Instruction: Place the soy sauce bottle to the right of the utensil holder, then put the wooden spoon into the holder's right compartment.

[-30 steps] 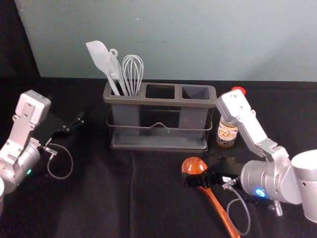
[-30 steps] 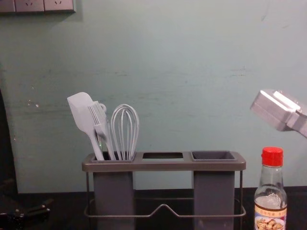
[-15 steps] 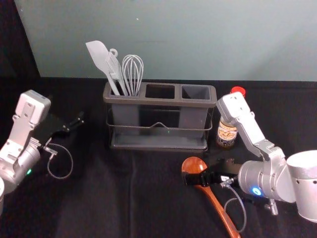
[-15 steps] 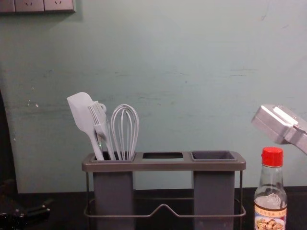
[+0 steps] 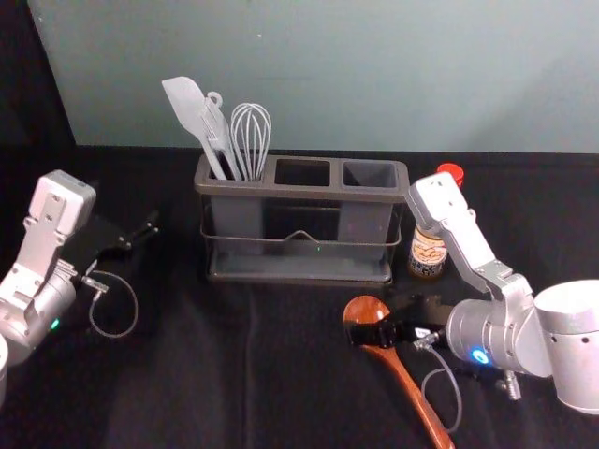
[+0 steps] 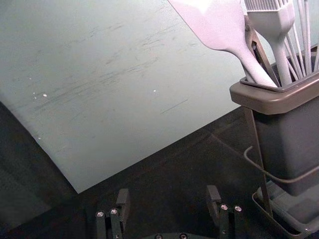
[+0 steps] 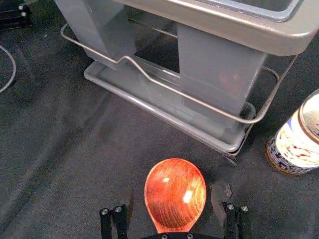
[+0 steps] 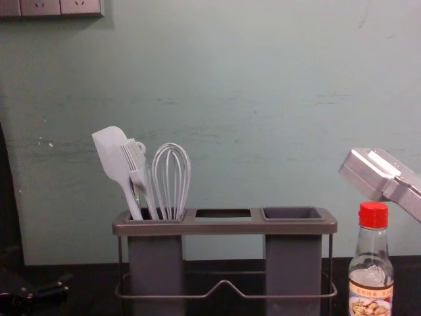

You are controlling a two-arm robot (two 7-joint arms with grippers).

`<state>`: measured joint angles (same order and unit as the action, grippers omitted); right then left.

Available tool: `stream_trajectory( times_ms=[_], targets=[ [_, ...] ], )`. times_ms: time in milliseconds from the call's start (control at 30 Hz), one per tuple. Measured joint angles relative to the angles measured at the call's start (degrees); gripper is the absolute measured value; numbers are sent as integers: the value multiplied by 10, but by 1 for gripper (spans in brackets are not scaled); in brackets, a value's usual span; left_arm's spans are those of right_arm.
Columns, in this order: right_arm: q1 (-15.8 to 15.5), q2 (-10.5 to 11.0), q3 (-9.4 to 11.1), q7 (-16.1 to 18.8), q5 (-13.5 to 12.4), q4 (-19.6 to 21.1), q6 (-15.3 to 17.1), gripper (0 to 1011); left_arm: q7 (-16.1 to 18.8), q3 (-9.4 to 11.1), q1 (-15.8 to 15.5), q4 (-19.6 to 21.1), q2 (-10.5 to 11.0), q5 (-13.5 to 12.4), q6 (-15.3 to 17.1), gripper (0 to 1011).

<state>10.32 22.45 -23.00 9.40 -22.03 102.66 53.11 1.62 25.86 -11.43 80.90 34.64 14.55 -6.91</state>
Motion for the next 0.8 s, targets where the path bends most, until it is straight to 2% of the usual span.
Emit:
stream_trajectory(
  times_ms=[533,800],
  targets=[
    [18,-19,-7,24,22,-46,-11,1000,0,0,0,0,0,0,0,1005],
    [22,-24,-10,29,36,-57,-18,1002,0,0,0,0,0,0,0,1005]
  ],
)
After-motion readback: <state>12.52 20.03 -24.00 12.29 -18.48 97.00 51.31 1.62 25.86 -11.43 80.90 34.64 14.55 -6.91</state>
